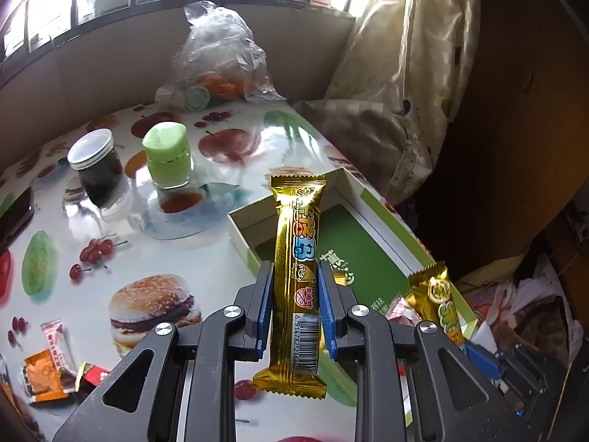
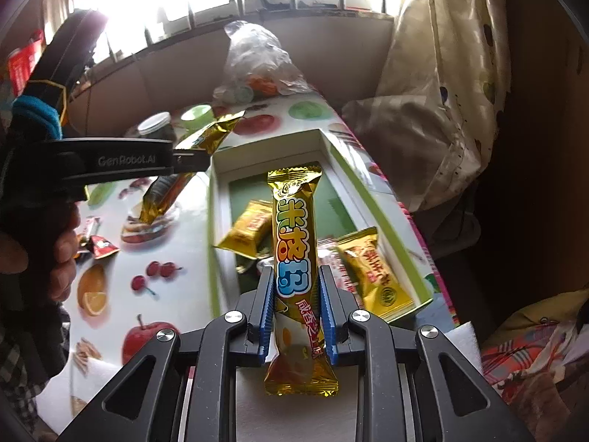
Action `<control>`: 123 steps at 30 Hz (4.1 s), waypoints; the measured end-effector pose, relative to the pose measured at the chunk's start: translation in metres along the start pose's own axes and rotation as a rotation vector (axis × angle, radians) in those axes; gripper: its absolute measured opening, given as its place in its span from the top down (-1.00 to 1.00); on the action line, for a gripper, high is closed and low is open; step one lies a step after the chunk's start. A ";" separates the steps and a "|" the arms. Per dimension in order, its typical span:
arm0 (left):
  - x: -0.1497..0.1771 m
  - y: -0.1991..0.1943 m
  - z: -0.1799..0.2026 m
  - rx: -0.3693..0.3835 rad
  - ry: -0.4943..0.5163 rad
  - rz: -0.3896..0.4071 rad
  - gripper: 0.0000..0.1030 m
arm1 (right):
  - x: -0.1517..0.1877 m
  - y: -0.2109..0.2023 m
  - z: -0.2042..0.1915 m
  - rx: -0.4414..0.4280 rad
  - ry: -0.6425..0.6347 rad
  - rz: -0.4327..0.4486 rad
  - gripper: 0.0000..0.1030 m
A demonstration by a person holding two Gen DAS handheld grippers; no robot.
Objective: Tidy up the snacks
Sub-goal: 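Carry both held gold bars over the green box with both tools, then open both tools to drop the gold bars into the green box, then move both tools back over the remaining snacks on the table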
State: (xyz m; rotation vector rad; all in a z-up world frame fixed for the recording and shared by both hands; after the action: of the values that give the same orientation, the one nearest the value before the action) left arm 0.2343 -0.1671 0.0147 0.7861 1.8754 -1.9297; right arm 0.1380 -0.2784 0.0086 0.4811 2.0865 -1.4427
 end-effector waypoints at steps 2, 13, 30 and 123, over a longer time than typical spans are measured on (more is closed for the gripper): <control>0.001 0.004 0.006 0.005 0.014 -0.009 0.53 | 0.000 0.002 0.006 0.013 0.003 -0.005 0.58; 0.008 0.023 0.030 0.015 0.040 -0.059 0.53 | -0.005 0.016 0.030 0.039 0.008 -0.026 0.58; 0.016 0.038 0.041 0.014 0.054 -0.105 0.53 | -0.006 0.028 0.043 0.037 0.022 -0.024 0.57; 0.093 -0.089 -0.136 -0.199 -0.171 0.109 0.23 | -0.007 0.037 -0.121 -0.093 -0.148 0.010 0.18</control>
State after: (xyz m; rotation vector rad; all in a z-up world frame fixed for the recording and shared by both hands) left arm 0.1284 -0.0136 0.0338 0.6276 1.8451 -1.6581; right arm 0.1361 -0.1523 0.0188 0.3368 2.0195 -1.3270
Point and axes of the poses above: each gripper's, at about its wrist camera, not at the fingertips, and y roughly the way its jaws point, z to its right, x to its underside, the point moved 8 cm from there along y, roughly the way its jaws point, and after that the axes turned 15 degrees about -x, right-handed, at the moved point
